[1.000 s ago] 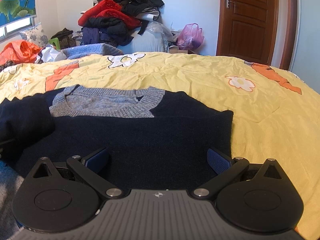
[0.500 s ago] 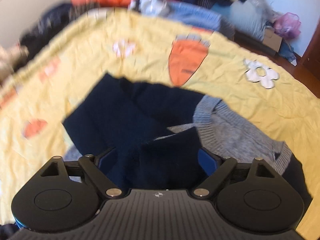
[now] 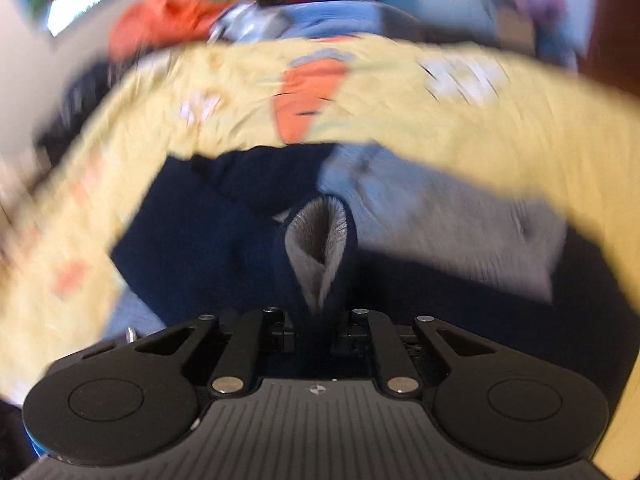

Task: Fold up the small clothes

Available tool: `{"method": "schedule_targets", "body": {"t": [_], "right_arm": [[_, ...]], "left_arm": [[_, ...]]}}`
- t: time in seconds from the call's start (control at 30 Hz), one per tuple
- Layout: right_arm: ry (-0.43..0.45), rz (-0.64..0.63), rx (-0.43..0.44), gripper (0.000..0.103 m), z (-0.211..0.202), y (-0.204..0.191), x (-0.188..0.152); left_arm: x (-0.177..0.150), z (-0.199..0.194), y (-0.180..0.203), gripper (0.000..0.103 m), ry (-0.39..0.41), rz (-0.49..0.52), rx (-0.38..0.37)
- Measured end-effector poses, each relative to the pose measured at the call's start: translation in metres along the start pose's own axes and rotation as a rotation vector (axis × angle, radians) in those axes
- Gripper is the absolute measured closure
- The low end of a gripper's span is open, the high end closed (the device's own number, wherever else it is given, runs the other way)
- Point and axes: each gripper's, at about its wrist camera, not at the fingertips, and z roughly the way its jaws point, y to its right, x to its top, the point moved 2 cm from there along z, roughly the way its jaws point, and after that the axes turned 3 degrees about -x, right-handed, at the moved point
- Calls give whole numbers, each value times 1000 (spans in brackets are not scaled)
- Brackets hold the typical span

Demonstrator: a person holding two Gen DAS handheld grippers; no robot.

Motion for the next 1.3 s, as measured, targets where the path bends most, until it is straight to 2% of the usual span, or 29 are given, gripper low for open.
{"method": "schedule_targets", "body": {"t": [0.03, 0.07, 0.13, 0.23, 0.3, 0.33, 0.37, 0.43, 0.5, 0.57, 0.67, 0.73, 0.87, 0.97, 1.13, 1.3], "right_arm": [[10, 81, 48, 76, -3, 18, -8], [7, 162, 84, 51, -4, 34, -15], [34, 282, 145, 24, -4, 56, -28], [79, 391, 257, 22, -4, 67, -34], [83, 419, 263, 23, 1, 65, -33], [83, 397, 244, 31, 4, 61, -31], [82, 354, 202, 56, 6, 54, -30], [50, 248, 110, 87, 11, 41, -26], [71, 161, 71, 87, 4, 28, -20], [117, 110, 67, 88, -12, 23, -11], [185, 61, 76, 88, -45, 20, 6], [213, 16, 17, 88, -62, 30, 13], [180, 112, -108, 88, -72, 85, 9], [142, 166, -145, 88, -62, 114, -9], [137, 153, -162, 88, -46, 114, -25], [150, 138, -210, 88, -50, 120, -21]], "left_arm": [[0, -3, -3, 11, 20, -21, 5], [1, -7, -7, 1, 50, -46, 9], [-1, -11, -13, 1, 81, -86, 16], [0, -4, -19, 1, 52, -129, 33], [1, -3, -29, 1, 34, -188, 38], [2, -1, -33, 1, 24, -227, 46], [2, 1, -40, 1, 12, -271, 56], [-3, 7, -58, 1, -14, -366, 77], [-9, 8, -73, 1, -30, -451, 102], [-12, 5, -79, 1, -23, -490, 112], [-10, 2, -74, 1, -5, -455, 119], [-9, 2, -70, 1, -7, -423, 117], [-8, 4, -71, 1, -13, -427, 115], [-8, 6, -71, 1, -24, -434, 113], [-7, 8, -70, 1, -36, -424, 115], [-8, 10, -72, 1, -48, -431, 123]]}}
